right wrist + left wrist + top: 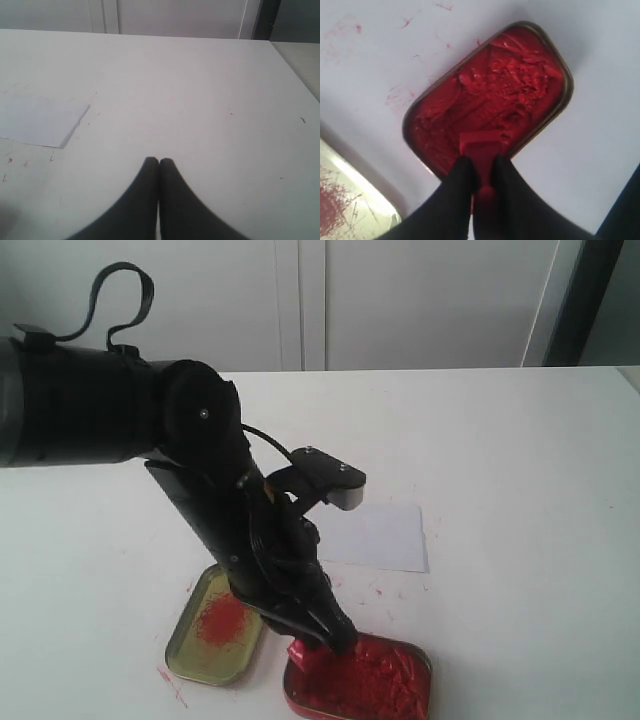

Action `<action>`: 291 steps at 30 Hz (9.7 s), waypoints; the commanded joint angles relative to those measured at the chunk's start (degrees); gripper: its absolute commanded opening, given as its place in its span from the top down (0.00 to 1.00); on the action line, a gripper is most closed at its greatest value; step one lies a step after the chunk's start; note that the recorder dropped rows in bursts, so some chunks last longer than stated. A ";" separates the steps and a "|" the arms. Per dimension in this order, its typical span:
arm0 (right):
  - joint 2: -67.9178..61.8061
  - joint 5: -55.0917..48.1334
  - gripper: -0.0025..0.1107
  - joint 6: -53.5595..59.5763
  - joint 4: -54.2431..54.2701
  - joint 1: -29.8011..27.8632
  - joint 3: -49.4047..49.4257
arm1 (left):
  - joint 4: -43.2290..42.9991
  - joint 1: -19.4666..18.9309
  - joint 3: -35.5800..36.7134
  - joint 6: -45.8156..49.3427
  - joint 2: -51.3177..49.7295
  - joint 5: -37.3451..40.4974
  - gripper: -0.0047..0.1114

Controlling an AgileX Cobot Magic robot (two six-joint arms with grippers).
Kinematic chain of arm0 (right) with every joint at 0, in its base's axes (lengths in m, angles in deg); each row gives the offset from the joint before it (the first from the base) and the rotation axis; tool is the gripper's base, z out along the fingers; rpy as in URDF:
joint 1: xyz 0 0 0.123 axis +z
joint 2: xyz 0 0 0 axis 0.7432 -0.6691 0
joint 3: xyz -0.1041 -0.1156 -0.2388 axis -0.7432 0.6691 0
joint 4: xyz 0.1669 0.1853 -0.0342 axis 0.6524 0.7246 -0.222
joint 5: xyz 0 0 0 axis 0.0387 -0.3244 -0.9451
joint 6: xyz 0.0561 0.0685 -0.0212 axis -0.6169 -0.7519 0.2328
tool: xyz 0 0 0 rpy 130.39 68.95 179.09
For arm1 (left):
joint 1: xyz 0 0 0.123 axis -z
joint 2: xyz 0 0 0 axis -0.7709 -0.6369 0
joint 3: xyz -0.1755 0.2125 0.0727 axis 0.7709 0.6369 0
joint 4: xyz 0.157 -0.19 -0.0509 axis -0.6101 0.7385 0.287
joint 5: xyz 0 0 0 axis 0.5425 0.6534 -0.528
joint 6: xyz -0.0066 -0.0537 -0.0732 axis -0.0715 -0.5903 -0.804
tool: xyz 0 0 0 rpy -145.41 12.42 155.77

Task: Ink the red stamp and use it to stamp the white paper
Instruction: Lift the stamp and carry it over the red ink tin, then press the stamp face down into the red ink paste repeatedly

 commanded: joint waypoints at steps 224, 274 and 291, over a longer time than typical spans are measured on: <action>0.30 0.84 0.98 -1.33 0.00 -0.40 0.33 | -23.29 14.47 -15.75 20.04 -13.22 8.95 0.96; 0.30 0.84 0.98 -1.33 0.00 -0.40 0.33 | -37.30 20.78 -15.75 5.24 -16.18 8.67 0.96; 0.30 0.84 0.98 -1.33 0.00 -0.40 0.33 | -41.08 21.14 -15.75 -3.45 -16.52 7.85 0.96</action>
